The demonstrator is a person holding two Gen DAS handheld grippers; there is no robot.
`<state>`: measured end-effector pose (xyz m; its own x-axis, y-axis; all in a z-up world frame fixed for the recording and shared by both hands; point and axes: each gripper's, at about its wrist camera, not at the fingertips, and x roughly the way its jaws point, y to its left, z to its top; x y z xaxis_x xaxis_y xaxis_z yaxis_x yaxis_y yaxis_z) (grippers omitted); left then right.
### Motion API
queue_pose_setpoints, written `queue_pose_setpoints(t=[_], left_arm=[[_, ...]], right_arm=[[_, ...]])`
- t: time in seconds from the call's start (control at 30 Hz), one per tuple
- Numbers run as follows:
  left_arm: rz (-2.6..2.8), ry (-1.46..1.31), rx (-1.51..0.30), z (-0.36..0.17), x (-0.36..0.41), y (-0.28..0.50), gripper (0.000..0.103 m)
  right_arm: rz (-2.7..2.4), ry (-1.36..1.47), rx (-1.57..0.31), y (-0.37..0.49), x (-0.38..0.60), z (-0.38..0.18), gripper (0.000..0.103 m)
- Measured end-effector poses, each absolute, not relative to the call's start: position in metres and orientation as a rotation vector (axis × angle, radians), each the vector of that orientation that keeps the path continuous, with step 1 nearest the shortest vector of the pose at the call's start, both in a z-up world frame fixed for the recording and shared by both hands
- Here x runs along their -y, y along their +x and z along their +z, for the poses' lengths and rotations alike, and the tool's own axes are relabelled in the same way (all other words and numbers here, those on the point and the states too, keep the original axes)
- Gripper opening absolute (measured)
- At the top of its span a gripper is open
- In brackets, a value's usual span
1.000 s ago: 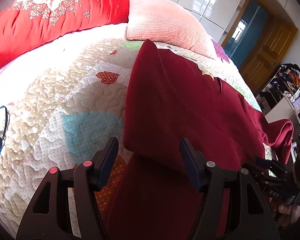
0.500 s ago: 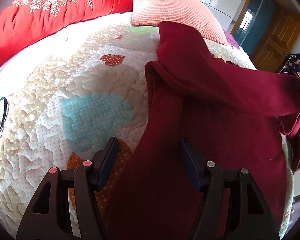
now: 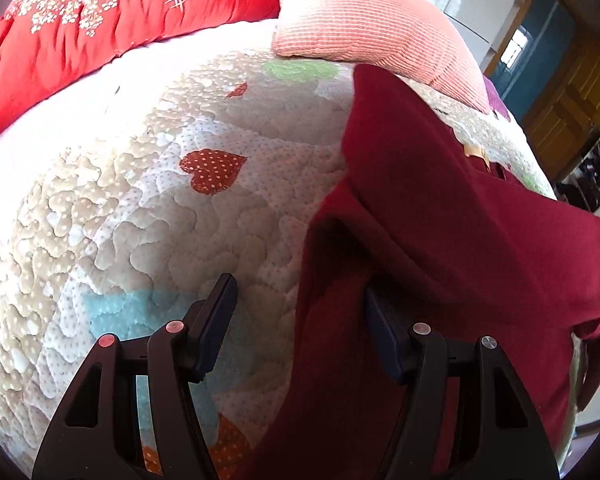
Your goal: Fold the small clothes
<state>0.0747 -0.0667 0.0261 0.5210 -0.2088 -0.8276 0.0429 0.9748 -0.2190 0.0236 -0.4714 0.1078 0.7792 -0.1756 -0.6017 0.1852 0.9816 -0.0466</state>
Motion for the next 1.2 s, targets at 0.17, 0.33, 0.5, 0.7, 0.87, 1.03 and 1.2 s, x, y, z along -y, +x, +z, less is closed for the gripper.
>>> queue_pose_setpoints(t=[0.17,0.33,0.5,0.7,0.87,1.03,1.2], left_arm=[[-0.133,-0.139,-0.971,0.028,0.069,0.060,0.065],[-0.151,-0.224,-0.962,0.027,0.046,0.052,0.065],[-0.169,-0.263,-0.925,0.024,0.040,0.047,0.065],[-0.181,-0.291,-0.927,0.025,0.034,0.047,0.065],[-0.183,-0.320,-0.932,0.024,0.028,0.049,0.065],[-0.070,-0.373,-0.902,0.025,0.013,0.041,0.065],[-0.067,-0.377,-0.914,0.023,0.011,0.042,0.065]], right_arm=[[-0.196,-0.014,-0.872,0.060,0.477,0.042,0.004],[-0.135,0.033,-0.762,0.053,0.455,0.068,0.028],[0.277,0.140,-0.734,0.098,0.369,0.092,0.058],[0.468,0.017,-0.791,0.183,0.264,0.059,0.058],[0.510,-0.100,-0.945,0.227,0.221,0.011,0.007],[0.562,-0.049,-0.803,0.239,0.199,0.024,0.007],[0.496,-0.049,-0.938,0.264,0.192,-0.020,0.008]])
